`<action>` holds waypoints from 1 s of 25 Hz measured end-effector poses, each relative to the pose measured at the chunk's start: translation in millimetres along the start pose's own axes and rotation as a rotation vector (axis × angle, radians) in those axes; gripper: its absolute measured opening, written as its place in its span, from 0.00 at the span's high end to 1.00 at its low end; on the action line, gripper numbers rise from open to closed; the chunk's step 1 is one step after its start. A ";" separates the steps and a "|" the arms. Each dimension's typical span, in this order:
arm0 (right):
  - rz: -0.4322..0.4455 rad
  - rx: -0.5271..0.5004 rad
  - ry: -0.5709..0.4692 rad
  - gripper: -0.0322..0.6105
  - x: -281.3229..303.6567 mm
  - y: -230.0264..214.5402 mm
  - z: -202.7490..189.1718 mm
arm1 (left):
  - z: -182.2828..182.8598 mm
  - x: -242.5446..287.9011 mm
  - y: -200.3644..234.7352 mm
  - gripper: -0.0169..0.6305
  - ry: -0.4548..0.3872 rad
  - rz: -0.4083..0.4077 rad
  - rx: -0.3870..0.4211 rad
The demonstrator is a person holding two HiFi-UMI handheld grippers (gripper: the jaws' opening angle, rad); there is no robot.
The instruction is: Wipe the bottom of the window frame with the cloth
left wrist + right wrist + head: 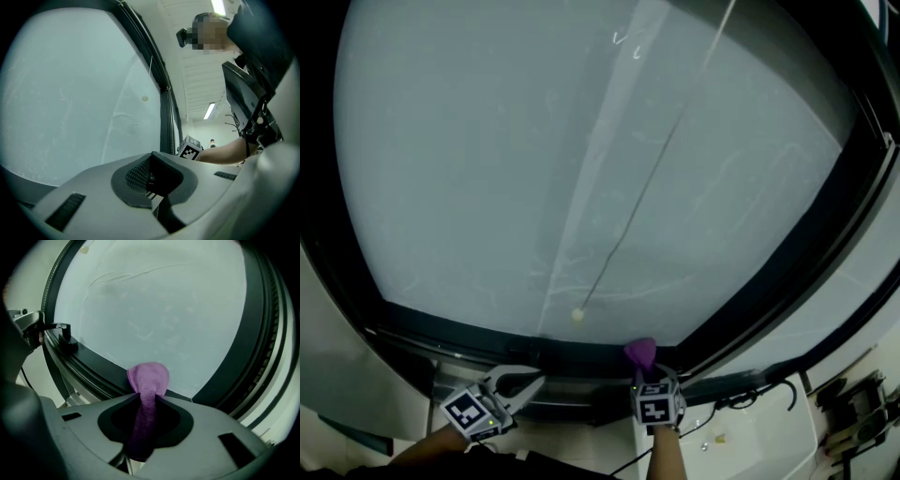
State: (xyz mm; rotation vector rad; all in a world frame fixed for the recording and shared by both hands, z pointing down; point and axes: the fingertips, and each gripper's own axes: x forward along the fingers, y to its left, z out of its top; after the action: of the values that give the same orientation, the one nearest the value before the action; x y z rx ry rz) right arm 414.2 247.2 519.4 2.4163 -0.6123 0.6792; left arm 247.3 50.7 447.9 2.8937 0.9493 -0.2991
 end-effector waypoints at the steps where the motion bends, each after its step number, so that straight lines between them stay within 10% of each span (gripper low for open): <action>1: 0.006 0.003 -0.005 0.82 -0.7 2.3 1.4 | -0.1 0.3 0.0 0.97 -0.001 0.000 0.000; 25: 0.107 -0.036 -0.043 0.82 -7.9 54.7 25.7 | 0.7 1.5 -1.9 0.97 -0.012 -0.006 -0.009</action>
State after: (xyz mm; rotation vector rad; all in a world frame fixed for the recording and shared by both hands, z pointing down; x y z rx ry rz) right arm 386.5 192.9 517.1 2.3836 -0.7696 0.6561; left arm 247.2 53.0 446.9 2.8782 0.9550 -0.3119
